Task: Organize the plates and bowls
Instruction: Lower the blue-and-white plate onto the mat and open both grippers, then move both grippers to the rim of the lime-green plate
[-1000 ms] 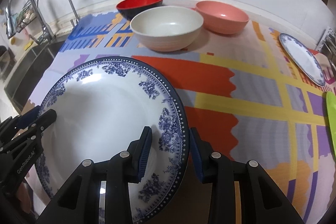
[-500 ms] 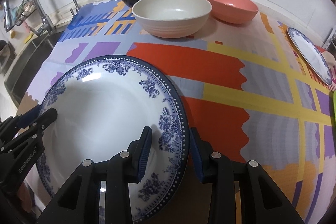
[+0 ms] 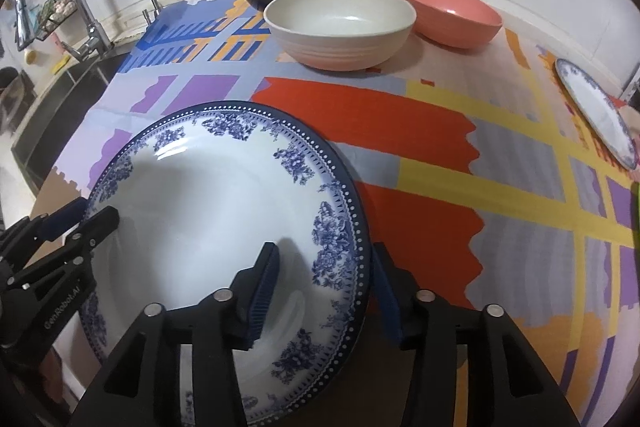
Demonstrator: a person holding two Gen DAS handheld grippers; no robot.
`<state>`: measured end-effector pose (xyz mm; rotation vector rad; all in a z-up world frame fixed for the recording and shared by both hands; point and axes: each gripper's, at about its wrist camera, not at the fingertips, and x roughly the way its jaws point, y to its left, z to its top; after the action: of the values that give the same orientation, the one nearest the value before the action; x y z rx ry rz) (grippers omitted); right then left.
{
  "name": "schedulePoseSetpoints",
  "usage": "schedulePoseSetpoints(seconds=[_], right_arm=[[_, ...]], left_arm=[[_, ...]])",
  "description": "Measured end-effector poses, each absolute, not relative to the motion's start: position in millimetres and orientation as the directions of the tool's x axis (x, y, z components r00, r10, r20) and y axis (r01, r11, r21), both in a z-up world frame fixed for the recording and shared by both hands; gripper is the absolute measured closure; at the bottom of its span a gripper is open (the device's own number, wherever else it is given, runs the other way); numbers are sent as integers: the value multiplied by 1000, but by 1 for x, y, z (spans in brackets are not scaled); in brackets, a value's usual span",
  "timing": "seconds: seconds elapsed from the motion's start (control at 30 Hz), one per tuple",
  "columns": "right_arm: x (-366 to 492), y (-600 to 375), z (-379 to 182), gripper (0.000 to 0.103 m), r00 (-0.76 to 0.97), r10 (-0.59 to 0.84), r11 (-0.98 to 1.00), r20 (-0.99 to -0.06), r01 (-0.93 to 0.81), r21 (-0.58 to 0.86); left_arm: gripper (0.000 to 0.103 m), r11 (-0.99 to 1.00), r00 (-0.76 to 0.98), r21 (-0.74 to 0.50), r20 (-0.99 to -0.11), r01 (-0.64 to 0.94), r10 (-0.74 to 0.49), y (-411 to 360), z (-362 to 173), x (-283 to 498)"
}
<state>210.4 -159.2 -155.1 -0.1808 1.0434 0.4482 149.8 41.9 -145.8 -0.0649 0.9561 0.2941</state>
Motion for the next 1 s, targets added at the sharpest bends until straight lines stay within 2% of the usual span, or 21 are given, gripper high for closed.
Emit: schedulePoseSetpoints(seconds=[0.03, 0.1, 0.27, 0.33, 0.4, 0.6, 1.0], right_arm=[[211, -161, -154, 51, 422, 276, 898, -863, -433, 75], [210, -164, -151, 47, 432, 284, 901, -856, -425, 84], [203, -176, -131, 36, 497, 304, 907, -813, -411, 88], [200, -183, -121, 32, 528, 305, 912, -793, -402, 83], [197, -191, -109, 27, 566, 302, 920, -767, -385, 78], [186, -227, -76, 15, 676, 259, 951, -690, -302, 62], [172, -311, -36, 11, 794, 87, 996, -601, -89, 26]], left_arm=[[46, 958, 558, 81, -798, -276, 228, 40, -141, 148], [33, 957, 592, 96, -768, -272, 245, 36, -130, 145], [13, 965, 650, 91, -723, -245, 233, 25, -103, 144], [12, 972, 679, 79, -704, -219, 210, 18, -92, 145], [5, 978, 702, 75, -686, -195, 192, 9, -83, 146], [0, 995, 762, 21, -642, -94, 86, -21, -55, 154], [0, 994, 831, 36, -553, 102, -66, -100, -18, 170]])
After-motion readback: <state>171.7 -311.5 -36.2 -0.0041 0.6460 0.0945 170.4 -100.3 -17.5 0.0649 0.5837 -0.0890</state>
